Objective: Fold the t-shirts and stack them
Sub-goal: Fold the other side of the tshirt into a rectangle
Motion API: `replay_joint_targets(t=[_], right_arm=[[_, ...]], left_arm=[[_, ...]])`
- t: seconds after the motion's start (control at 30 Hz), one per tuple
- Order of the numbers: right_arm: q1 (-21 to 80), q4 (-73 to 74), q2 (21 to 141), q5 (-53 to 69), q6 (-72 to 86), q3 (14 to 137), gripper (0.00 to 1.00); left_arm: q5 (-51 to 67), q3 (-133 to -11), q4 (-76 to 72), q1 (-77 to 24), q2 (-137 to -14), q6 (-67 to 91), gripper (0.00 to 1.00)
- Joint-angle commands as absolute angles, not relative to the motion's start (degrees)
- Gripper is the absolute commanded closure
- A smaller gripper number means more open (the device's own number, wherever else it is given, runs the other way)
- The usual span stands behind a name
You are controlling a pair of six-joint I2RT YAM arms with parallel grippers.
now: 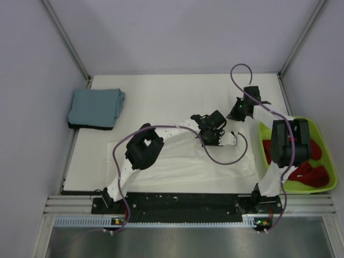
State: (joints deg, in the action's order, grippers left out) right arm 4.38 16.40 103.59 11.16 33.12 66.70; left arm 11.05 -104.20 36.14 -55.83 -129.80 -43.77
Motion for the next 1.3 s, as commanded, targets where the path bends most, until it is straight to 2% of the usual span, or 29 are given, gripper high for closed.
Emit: replay_joint_targets(t=[0.0, 0.2, 0.47, 0.9, 1.07, 1.17, 1.27], right_arm=[[4.92, 20.82, 94.32, 8.70, 29.71, 64.87, 1.00], [7.73, 28.03, 79.91, 7.47, 29.70, 52.76, 1.00], [8.00, 38.04, 64.17, 5.80, 36.21, 39.91, 1.00], [8.53, 48.43, 62.05, 7.21, 45.35, 31.29, 1.00], [8.53, 48.08, 64.51, 3.87, 44.39, 34.01, 1.00], [8.53, 48.43, 65.22, 3.78, 44.21, 34.28, 0.97], [8.61, 50.61, 63.38, 2.38, 45.43, 34.19, 1.00]], left_arm=[[15.90, -105.30, 42.53, -55.29, -122.97, -42.98, 1.00], [25.74, -97.66, 46.31, -53.97, -114.71, -44.03, 1.00], [37.43, -92.20, 47.90, -53.44, -113.03, -45.44, 1.00], [39.55, -86.75, 47.20, -53.17, -113.55, -49.57, 1.00], [39.99, -87.89, 47.63, -53.17, -115.13, -50.10, 1.00], [40.17, -89.03, 50.26, -53.17, -116.71, -52.11, 0.95], [41.48, -89.91, 52.82, -53.26, -117.51, -53.87, 0.93]])
